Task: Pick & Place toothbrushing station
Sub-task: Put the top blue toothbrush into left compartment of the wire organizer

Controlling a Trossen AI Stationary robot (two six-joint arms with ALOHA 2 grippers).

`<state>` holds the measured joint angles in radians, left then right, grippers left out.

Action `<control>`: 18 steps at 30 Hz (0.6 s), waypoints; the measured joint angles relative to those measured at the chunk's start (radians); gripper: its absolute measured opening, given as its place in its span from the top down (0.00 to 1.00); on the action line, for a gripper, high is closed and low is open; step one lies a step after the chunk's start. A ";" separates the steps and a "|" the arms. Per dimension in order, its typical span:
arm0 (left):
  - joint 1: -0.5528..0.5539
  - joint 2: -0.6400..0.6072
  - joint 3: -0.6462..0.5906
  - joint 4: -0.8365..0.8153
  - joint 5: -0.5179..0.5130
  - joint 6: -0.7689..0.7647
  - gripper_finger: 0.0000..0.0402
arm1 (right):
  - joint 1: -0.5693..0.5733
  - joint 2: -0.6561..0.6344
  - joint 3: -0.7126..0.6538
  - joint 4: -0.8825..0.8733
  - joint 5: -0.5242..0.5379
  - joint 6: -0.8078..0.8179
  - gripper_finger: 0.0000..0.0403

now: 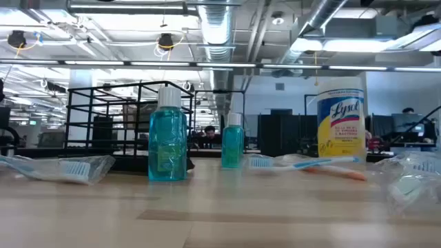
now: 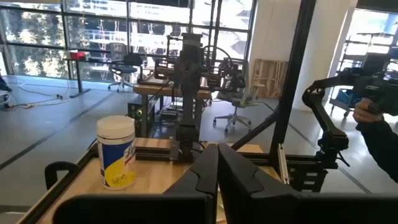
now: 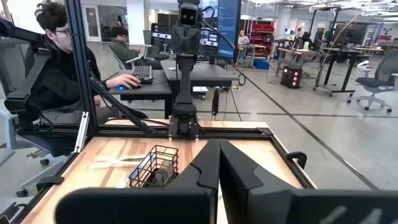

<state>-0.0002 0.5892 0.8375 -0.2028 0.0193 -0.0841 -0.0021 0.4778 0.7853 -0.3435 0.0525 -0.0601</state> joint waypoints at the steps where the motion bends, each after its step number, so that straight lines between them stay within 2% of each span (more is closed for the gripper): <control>1: 0.000 0.000 0.000 0.000 0.000 0.000 1.00 | 0.000 0.000 0.000 0.000 0.000 0.000 1.00; 14: 0.000 0.011 0.000 -0.028 0.000 -0.001 1.00 | 0.000 0.000 0.000 0.000 0.000 0.003 1.00; 18: 0.000 0.049 -0.005 -0.055 0.000 -0.023 1.00 | 0.003 0.004 0.000 -0.022 -0.003 0.053 1.00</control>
<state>-0.0006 0.6377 0.8328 -0.2577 0.0189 -0.1067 0.0007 0.4813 0.7853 -0.3653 0.0498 -0.0067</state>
